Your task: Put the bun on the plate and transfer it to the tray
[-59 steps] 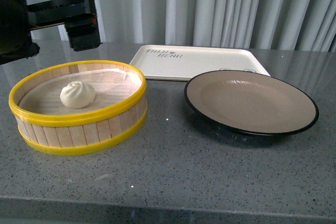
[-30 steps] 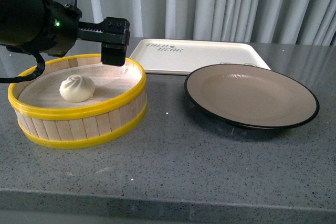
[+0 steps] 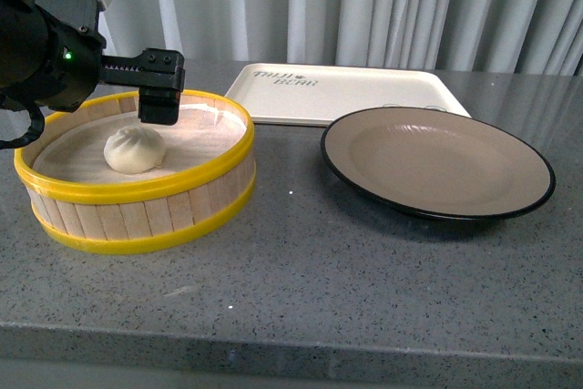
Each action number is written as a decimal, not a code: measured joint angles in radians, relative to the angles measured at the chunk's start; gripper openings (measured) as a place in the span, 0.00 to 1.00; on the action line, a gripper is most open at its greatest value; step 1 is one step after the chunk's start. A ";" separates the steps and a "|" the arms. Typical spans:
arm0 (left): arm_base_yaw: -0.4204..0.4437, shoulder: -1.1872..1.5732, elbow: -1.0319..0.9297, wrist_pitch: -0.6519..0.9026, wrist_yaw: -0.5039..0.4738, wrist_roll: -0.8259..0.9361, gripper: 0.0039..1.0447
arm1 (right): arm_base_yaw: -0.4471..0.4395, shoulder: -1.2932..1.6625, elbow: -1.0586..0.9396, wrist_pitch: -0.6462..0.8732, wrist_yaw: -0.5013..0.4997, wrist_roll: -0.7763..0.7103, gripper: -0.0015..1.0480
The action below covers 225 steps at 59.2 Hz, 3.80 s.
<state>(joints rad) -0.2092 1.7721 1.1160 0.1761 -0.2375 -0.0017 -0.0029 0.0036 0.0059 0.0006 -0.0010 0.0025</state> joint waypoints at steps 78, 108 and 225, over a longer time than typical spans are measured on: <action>-0.004 0.058 0.040 -0.157 0.037 -0.063 0.66 | 0.000 0.000 0.000 0.000 0.000 0.000 0.92; -0.022 -0.029 0.040 -0.155 0.109 -0.112 0.05 | 0.000 0.000 0.000 0.000 0.000 0.000 0.92; -0.536 0.539 0.917 -0.623 -0.019 0.107 0.05 | 0.000 0.000 0.000 0.000 0.000 0.000 0.92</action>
<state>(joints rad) -0.7452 2.3108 2.0331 -0.4465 -0.2562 0.1055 -0.0029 0.0036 0.0059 0.0006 -0.0010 0.0025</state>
